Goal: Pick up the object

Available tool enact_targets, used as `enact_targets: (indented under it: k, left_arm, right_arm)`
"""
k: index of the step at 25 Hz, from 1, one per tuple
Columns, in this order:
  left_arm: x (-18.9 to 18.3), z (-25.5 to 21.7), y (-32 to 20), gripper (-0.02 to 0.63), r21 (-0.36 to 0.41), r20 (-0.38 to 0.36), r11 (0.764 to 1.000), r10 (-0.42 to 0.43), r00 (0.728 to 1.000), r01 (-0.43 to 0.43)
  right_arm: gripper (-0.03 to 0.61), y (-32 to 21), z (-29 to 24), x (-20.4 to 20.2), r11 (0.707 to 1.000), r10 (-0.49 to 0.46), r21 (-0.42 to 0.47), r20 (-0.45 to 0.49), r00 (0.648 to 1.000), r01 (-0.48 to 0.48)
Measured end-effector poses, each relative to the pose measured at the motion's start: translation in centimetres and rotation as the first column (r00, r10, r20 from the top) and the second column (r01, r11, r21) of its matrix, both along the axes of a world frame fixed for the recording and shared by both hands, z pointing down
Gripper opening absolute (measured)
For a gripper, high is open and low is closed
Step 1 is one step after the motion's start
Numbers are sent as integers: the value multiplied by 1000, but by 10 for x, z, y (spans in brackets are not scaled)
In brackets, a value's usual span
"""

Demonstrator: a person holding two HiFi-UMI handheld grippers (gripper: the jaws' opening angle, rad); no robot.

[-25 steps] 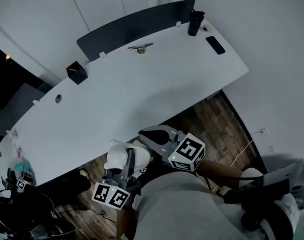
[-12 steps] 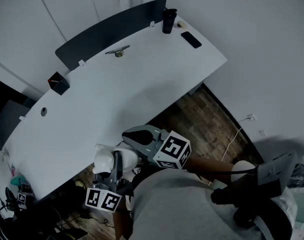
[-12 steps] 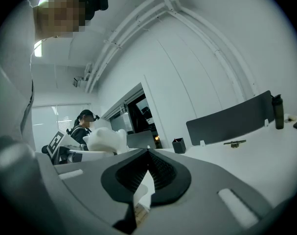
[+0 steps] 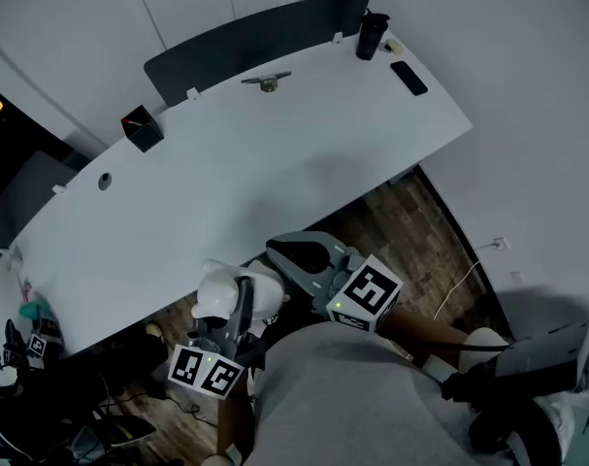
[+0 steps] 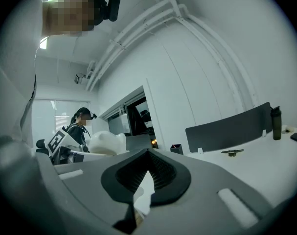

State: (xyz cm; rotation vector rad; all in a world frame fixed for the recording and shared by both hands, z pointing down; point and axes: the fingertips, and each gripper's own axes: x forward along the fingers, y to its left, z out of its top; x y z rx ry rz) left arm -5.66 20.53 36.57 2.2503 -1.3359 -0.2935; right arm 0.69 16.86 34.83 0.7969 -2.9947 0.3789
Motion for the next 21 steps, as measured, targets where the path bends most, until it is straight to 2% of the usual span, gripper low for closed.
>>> enact_targets:
  k: [5, 21]
  left_arm:
    - [-4, 0, 0, 161, 5, -8, 1000, 5, 1000, -5]
    - [-2, -2, 1, 161, 3, -16, 1000, 9, 1000, -9]
  right_arm:
    - [2, 1, 3, -4, 1000, 14, 9, -26, 1000, -14]
    - [2, 1, 4, -3, 1000, 15, 10, -23, 1000, -14]
